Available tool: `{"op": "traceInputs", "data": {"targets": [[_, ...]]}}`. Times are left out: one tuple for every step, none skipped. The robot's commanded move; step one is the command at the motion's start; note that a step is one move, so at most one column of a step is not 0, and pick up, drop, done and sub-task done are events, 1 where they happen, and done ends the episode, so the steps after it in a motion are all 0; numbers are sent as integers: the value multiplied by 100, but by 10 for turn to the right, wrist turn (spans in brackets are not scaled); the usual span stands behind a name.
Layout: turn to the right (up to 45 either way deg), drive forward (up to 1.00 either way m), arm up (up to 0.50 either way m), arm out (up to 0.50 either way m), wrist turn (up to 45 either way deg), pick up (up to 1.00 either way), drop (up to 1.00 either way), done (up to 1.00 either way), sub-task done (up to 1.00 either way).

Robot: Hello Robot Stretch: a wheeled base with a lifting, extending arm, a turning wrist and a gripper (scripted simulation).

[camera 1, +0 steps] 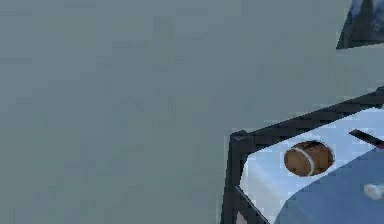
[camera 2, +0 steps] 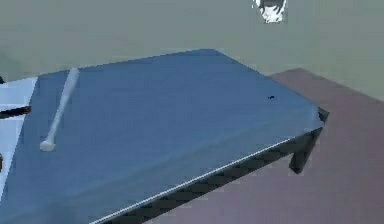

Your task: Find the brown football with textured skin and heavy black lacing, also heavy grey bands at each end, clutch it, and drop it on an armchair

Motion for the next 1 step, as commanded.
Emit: {"op": "traceInputs", "data": {"targets": [[450, 0, 0, 0, 0, 0, 0, 0, 0]]}}
